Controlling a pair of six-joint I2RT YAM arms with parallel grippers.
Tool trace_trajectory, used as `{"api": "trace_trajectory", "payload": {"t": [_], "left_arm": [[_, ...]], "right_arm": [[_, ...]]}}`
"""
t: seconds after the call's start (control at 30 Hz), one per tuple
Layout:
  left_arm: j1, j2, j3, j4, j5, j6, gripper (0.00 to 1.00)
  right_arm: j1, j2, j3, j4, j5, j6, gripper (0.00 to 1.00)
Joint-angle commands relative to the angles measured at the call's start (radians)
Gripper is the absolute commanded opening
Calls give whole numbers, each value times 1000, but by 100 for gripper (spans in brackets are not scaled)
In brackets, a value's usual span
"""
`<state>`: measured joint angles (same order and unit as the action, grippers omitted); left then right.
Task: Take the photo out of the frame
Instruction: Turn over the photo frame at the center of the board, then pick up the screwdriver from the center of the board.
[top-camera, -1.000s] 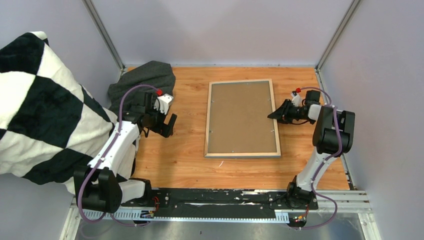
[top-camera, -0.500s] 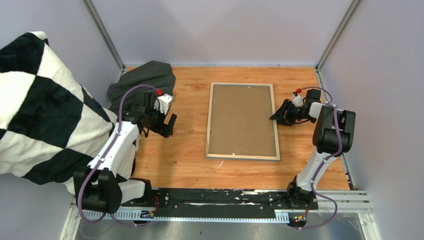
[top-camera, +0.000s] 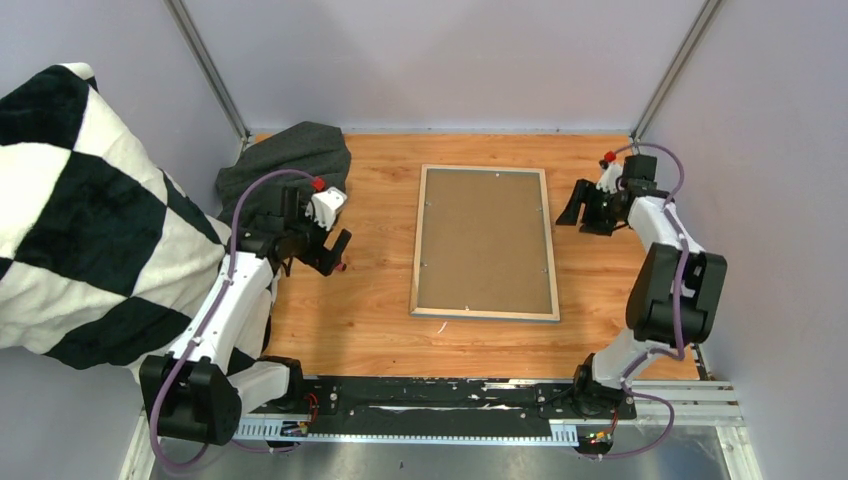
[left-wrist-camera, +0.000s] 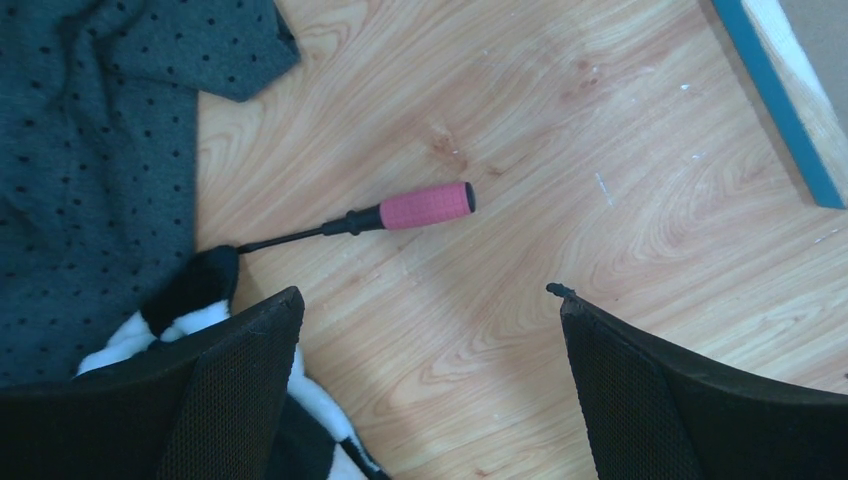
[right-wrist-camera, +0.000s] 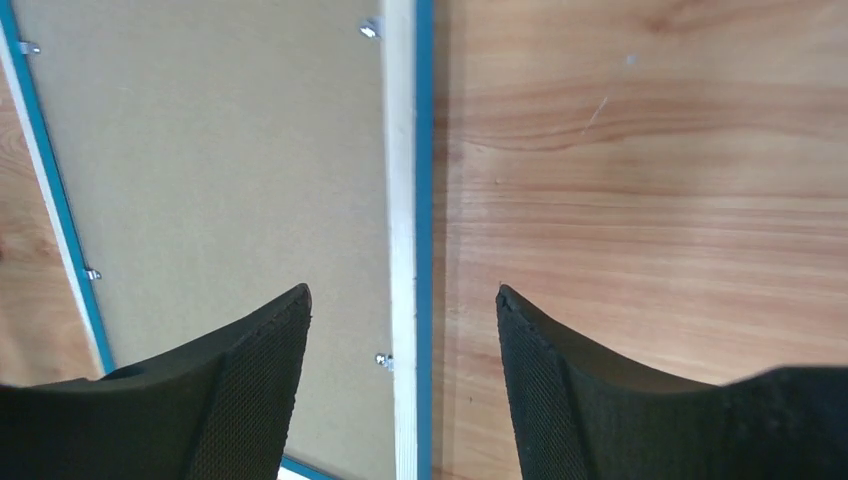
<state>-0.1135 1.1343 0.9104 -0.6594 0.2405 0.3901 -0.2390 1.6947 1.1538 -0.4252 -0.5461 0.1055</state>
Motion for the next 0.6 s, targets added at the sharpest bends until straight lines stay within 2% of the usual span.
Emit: {"api": "trace_trajectory", "payload": {"t": [0.0,0.1,0.2,0.3,0.43,0.57], "left_arm": [[5,-27,-18,12,-59,159,100],[4,-12,-25,-6,-112,303,100],[4,4,-43,-17,-116,494,100],[3,44,-40,-19,-113,601,100],[2,124,-27,-29,-125,730,98],[-1,221,-18,-34,-120,854,89]], "right_arm": [[114,-187,66,-136,206,-162,72],[225,-285,89,-193,258,-231,73],[355,-373,118,-244,213,-282,75],[443,-455,124,-256,139,-339,78],[474,-535,98,-264,-34,-401,78],[474,-565,36,-264,-100,-432,78]]}}
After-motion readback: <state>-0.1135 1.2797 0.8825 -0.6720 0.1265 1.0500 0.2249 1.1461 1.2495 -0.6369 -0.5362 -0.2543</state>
